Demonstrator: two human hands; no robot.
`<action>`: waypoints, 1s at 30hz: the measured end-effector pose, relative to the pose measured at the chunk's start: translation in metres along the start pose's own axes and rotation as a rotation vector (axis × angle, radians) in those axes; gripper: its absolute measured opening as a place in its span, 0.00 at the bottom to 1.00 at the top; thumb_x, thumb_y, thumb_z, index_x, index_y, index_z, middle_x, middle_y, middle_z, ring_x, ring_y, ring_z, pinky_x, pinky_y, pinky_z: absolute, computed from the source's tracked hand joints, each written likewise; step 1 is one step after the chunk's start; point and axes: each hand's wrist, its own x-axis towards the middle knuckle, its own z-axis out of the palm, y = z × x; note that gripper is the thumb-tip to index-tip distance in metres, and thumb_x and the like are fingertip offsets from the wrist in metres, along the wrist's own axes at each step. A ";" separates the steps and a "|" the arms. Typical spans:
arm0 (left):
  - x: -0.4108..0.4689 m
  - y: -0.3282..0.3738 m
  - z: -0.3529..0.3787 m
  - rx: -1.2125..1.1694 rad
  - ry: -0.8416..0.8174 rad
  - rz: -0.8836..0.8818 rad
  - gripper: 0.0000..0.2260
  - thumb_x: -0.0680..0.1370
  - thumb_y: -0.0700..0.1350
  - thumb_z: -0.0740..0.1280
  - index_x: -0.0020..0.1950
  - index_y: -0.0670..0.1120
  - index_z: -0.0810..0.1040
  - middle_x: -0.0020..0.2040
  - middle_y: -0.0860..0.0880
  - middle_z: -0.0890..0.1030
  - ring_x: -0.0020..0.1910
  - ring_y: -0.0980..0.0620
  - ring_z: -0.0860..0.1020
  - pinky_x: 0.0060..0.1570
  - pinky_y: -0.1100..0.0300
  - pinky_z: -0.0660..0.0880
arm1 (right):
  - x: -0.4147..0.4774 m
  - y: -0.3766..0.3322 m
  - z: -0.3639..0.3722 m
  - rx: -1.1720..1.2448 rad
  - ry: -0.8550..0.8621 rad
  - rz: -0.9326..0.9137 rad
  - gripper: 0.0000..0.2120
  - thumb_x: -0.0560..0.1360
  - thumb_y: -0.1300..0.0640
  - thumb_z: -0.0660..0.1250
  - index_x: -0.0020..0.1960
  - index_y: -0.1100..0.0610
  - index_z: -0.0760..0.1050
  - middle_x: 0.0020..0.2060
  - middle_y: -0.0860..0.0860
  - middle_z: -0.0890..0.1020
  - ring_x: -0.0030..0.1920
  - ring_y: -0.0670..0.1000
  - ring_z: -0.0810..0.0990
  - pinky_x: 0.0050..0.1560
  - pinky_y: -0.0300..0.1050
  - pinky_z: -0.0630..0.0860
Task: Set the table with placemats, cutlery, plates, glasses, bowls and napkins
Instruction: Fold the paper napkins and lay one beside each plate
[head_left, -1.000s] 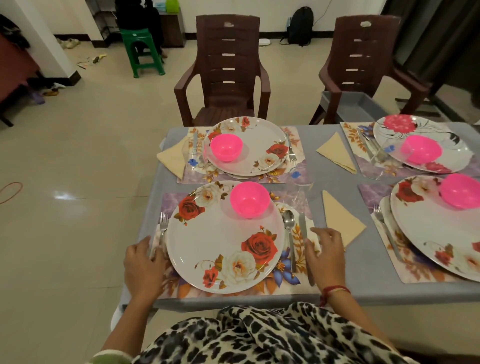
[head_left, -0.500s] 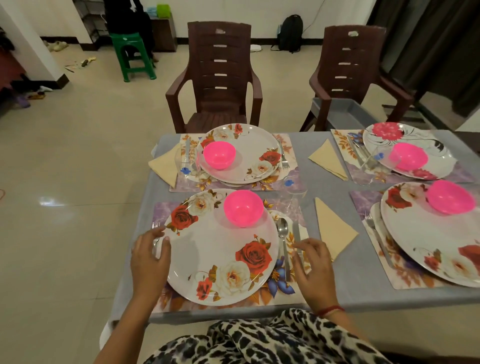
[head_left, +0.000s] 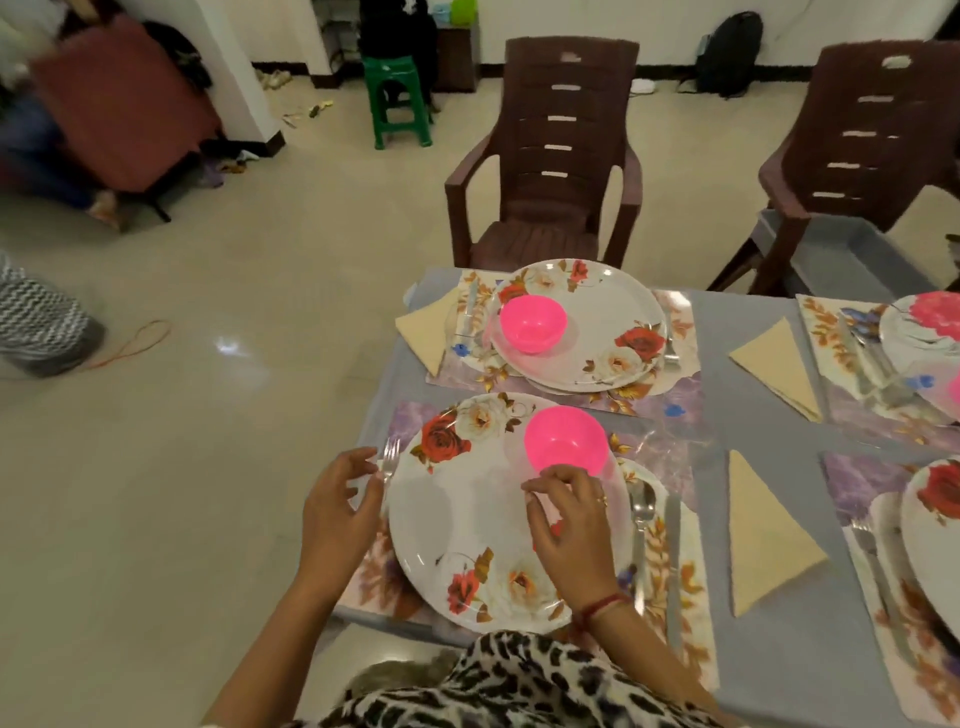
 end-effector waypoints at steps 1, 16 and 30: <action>0.001 -0.007 -0.007 0.000 0.006 -0.021 0.10 0.76 0.42 0.68 0.55 0.52 0.77 0.47 0.57 0.78 0.47 0.56 0.78 0.43 0.62 0.73 | 0.005 -0.006 0.008 0.002 -0.002 -0.005 0.11 0.75 0.50 0.59 0.48 0.52 0.79 0.48 0.46 0.73 0.52 0.47 0.70 0.54 0.32 0.65; 0.135 -0.189 -0.183 -0.043 -0.066 -0.095 0.12 0.77 0.39 0.66 0.53 0.57 0.76 0.51 0.54 0.79 0.52 0.54 0.78 0.48 0.60 0.73 | 0.055 -0.137 0.214 0.056 0.223 0.035 0.09 0.72 0.53 0.62 0.45 0.55 0.79 0.44 0.50 0.77 0.48 0.44 0.71 0.53 0.31 0.67; 0.267 -0.231 -0.219 -0.168 -0.335 -0.082 0.12 0.77 0.41 0.66 0.52 0.60 0.76 0.52 0.54 0.79 0.52 0.58 0.78 0.45 0.64 0.73 | 0.133 -0.197 0.321 -0.011 0.295 0.203 0.06 0.72 0.58 0.67 0.46 0.47 0.76 0.46 0.42 0.73 0.51 0.37 0.71 0.47 0.41 0.72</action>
